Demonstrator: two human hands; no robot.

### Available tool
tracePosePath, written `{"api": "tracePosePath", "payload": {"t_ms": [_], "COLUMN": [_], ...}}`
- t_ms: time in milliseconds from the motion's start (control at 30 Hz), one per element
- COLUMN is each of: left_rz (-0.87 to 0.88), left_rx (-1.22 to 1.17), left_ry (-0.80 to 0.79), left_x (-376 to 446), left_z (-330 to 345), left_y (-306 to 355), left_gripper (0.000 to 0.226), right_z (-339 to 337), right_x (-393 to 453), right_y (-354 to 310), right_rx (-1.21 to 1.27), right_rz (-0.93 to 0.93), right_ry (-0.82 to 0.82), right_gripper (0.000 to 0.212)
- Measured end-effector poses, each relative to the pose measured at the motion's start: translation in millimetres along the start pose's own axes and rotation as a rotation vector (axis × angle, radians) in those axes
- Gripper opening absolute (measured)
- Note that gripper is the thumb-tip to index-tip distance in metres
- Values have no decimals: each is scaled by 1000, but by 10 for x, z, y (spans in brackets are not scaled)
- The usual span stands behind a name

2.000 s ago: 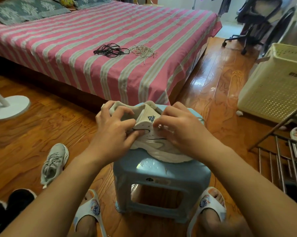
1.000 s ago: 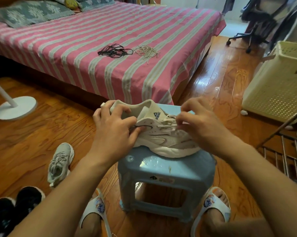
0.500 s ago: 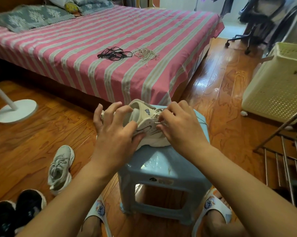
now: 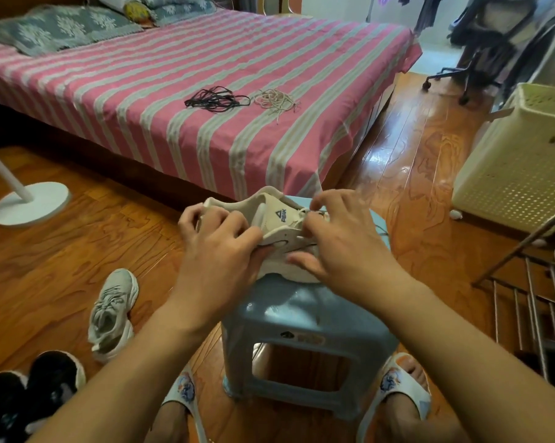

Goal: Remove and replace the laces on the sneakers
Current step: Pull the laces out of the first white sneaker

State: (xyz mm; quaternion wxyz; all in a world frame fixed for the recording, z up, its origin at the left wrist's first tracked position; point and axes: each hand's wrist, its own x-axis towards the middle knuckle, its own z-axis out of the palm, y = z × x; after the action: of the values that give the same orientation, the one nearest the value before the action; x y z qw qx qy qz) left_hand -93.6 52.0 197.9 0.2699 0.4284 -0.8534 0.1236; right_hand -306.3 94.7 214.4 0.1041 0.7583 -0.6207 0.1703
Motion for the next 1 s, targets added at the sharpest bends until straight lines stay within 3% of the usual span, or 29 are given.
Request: {"api": "tracePosePath", "payload": {"t_ms": [100,233,367,433,567,767,933,1000], "left_rz": [-7,-129,-214,-187,-130,-135,-128,-108], "left_rx": [23,61,12,-22,-29,-14,-27,-35], "left_ry": [15,-39,-65,-61,-35,-49,-30,-16], "left_x": [-1,19,16,23,7,-33,-32,-21], "left_z": [-18,-7,-8,-5,-20,-4,-5,-12], "left_y": [37,-198,-361,-239,37,86,75,99], "left_gripper": [25,22,16,21,19,18,17,16], "right_z": [73,45,-122,-116,18,176,164,184], "right_x": [62,-130,-227,-217,-68,27,-44,-41], "right_y": [-101,179,714,551,-134,-149,-51,-89], "right_rx": [-1,46,-16,-5,49,-6,38,21], "right_rz": [-20,-166,50,32,17,76,114,108], "right_ry": [189,116,71,39,46,186,201,207], "right_gripper": [24,9,17,23,56,21,29,22]}}
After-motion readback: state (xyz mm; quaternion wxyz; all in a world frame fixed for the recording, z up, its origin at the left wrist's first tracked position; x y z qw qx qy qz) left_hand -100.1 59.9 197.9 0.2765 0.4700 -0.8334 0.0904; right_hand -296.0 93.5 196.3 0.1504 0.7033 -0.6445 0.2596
